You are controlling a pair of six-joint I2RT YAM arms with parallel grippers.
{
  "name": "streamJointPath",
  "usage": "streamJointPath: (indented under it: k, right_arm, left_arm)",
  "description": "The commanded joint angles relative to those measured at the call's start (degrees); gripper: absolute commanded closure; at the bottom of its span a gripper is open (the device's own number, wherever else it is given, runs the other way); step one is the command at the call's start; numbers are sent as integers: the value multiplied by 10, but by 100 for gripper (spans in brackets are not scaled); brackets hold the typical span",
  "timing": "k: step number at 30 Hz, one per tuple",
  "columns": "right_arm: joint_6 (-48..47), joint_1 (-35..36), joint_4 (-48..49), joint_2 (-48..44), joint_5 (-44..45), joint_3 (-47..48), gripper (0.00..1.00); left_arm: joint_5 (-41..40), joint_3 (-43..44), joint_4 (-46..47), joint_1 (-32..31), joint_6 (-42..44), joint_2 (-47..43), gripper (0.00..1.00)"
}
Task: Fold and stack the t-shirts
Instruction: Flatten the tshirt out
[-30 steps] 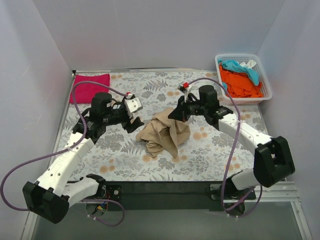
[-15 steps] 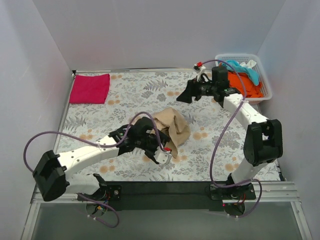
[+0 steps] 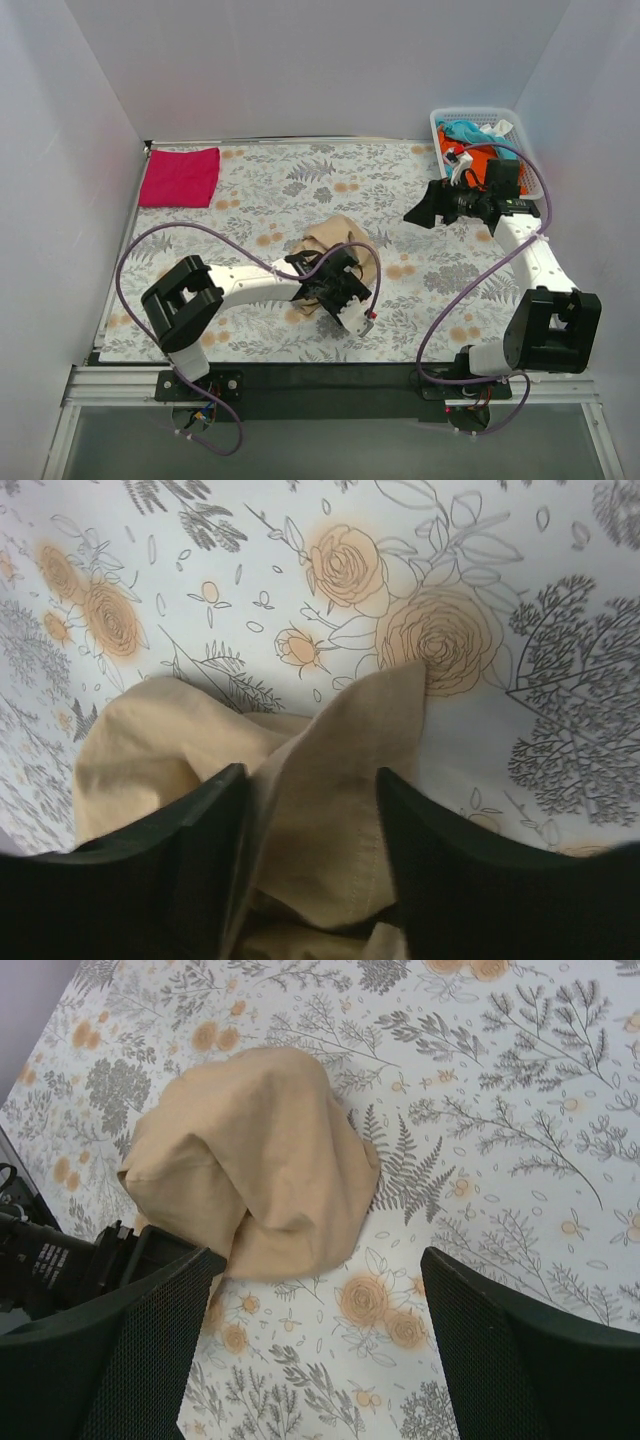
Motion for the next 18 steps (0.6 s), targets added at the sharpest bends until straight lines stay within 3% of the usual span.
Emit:
streamJointPath:
  k: [1, 3, 4, 6, 7, 12, 15, 18]
  right_arm:
    - [-21, -19, -24, -24, -15, -12, 24]
    - [-29, -24, -26, -27, -15, -13, 24]
    - [-32, -28, -30, -29, -15, -13, 26]
    - [-42, -31, -33, -30, -14, -15, 27]
    - [-44, -32, -36, -33, -11, -17, 28]
    - [-66, -36, -44, -42, 2, -29, 27]
    - [-73, -36, -44, -42, 8, -37, 25]
    - [-72, -35, -44, -29, 0, -42, 24]
  left_arm:
    - [-40, 12, 15, -1, 49, 15, 53]
    - [-54, 21, -4, 0, 48, 25, 68]
    - [-53, 29, -12, 1, 30, 28, 82]
    - [-28, 87, -55, 9, -6, 24, 94]
    - [-9, 115, -76, 12, -66, 22, 100]
    - [113, 366, -161, 103, -306, 37, 100]
    - [125, 437, -162, 189, -426, 52, 100]
    - [95, 451, -135, 269, -534, 60, 100]
